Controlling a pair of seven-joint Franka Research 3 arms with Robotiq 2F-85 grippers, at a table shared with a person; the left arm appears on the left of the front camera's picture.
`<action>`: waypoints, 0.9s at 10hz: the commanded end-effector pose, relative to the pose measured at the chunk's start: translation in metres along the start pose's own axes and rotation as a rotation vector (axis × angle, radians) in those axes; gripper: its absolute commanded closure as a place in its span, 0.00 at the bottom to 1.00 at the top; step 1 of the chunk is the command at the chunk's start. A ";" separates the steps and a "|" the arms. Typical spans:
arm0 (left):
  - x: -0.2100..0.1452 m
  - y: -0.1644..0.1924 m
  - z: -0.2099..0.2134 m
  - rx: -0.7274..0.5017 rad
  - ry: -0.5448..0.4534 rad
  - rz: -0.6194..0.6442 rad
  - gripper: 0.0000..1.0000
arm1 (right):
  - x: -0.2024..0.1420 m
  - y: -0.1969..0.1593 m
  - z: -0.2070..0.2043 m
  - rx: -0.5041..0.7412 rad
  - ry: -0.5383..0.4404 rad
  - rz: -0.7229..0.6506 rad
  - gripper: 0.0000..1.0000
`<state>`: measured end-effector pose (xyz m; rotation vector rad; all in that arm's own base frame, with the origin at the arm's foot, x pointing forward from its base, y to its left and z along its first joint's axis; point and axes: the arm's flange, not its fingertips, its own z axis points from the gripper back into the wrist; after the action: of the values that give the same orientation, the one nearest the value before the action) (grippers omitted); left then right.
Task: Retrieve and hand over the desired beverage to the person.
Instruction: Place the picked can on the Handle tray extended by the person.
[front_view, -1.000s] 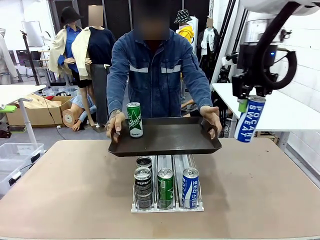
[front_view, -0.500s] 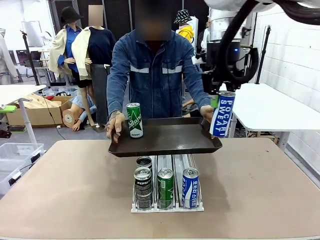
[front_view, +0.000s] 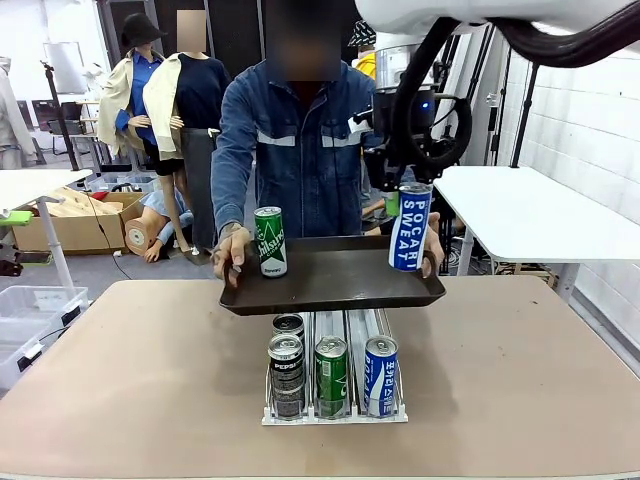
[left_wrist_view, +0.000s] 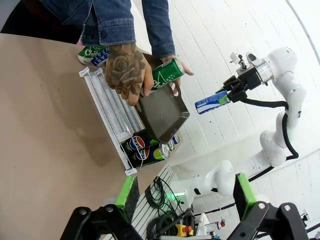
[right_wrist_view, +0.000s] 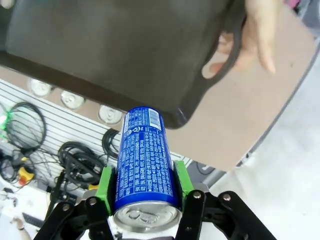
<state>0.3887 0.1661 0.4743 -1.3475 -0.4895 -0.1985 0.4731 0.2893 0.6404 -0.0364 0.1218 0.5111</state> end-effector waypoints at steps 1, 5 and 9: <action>-0.001 -0.001 0.002 -0.002 -0.005 -0.005 0.00 | 0.028 0.008 0.005 -0.040 0.009 -0.004 0.80; -0.001 -0.001 0.002 -0.002 -0.005 -0.005 0.00 | 0.077 0.012 -0.013 -0.048 0.001 0.001 0.80; -0.001 -0.001 0.002 -0.002 -0.005 -0.005 0.00 | 0.114 0.008 -0.022 -0.060 0.021 -0.004 0.80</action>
<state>0.3887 0.1661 0.4740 -1.3476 -0.4890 -0.1981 0.5491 0.3373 0.5894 -0.0649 0.1202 0.5290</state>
